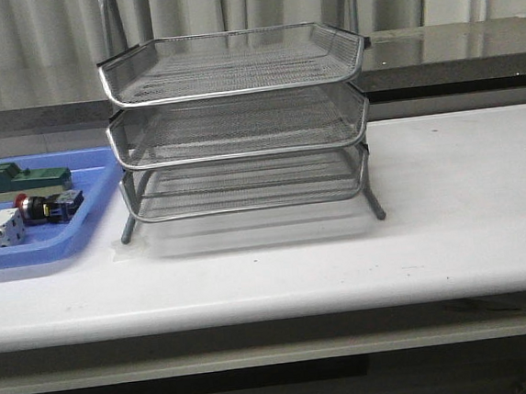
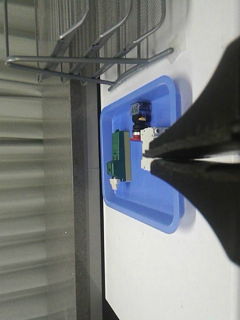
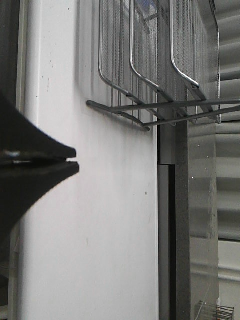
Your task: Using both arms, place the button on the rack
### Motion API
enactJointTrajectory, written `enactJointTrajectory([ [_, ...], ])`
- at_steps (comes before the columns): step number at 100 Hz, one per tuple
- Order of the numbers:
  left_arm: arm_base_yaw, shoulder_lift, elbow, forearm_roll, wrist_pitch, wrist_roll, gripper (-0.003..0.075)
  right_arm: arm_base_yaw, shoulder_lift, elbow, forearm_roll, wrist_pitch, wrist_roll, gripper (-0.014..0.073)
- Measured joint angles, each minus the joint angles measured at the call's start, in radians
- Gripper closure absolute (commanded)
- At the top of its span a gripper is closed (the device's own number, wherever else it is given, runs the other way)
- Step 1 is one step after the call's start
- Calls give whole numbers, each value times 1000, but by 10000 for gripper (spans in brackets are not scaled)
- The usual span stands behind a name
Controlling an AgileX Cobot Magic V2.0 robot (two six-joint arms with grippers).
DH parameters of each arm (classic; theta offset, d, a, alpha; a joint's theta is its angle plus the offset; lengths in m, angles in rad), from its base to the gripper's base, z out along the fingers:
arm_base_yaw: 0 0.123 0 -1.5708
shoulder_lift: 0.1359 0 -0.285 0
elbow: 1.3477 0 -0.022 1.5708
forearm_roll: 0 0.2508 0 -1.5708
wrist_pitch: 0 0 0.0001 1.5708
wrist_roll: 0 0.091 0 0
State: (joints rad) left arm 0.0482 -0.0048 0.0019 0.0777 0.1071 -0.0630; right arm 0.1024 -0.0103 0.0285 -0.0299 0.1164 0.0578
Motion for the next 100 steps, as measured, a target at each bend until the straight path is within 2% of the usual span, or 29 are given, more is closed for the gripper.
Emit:
enactJointTrajectory([
  [74, 0, 0, 0, 0, 0, 0, 716, 0, 0, 0, 0, -4, 0, 657],
  [100, 0, 0, 0, 0, 0, 0, 716, 0, 0, -2, 9, -99, 0, 657],
])
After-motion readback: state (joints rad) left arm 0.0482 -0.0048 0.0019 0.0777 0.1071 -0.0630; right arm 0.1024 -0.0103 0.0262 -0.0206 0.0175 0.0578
